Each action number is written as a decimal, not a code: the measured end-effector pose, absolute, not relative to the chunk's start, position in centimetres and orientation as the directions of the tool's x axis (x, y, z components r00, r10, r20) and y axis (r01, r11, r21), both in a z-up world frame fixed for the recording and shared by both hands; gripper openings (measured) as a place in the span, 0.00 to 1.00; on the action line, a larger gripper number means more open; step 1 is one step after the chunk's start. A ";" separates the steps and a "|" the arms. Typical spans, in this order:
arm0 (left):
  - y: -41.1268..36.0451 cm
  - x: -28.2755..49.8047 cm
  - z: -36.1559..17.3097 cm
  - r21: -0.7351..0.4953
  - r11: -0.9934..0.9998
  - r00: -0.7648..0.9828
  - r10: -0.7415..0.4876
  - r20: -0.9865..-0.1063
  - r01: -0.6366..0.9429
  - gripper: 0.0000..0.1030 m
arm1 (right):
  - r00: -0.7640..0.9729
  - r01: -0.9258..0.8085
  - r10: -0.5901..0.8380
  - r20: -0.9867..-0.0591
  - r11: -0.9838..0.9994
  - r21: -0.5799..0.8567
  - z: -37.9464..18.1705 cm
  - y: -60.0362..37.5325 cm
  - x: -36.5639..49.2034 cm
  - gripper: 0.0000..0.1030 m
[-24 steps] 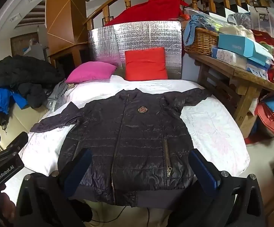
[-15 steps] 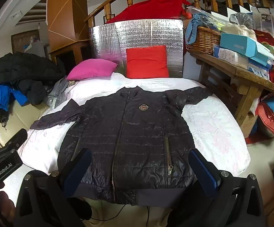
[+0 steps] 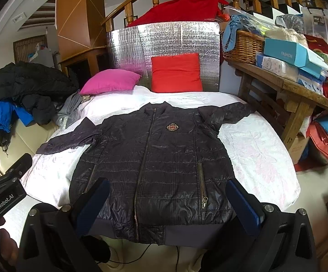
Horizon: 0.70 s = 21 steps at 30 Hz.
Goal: Fold large clothes
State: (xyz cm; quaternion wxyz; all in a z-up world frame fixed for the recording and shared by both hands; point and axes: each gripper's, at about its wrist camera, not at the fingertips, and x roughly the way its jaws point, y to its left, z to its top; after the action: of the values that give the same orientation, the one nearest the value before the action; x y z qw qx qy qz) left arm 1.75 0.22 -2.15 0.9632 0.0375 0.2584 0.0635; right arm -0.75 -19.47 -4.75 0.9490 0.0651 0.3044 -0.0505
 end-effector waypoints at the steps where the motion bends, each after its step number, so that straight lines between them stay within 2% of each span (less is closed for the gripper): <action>1: 0.2 1.8 -2.1 0.107 0.989 0.858 0.143 -0.493 -0.104 1.00 | 0.808 0.136 -0.057 -0.586 0.986 0.092 -4.7 -19.4 -0.8 1.00; 21: 0.3 1.8 -2.2 0.104 0.989 0.857 0.146 -0.495 -0.108 1.00 | 0.814 0.138 -0.060 -0.578 0.986 0.091 -4.8 -19.2 -0.9 1.00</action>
State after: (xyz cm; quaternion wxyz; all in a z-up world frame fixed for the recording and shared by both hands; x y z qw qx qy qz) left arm 1.78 0.28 -2.22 0.9628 0.0363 0.2595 0.0659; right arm -0.89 -19.18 -4.76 0.9502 0.0642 0.3005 -0.0521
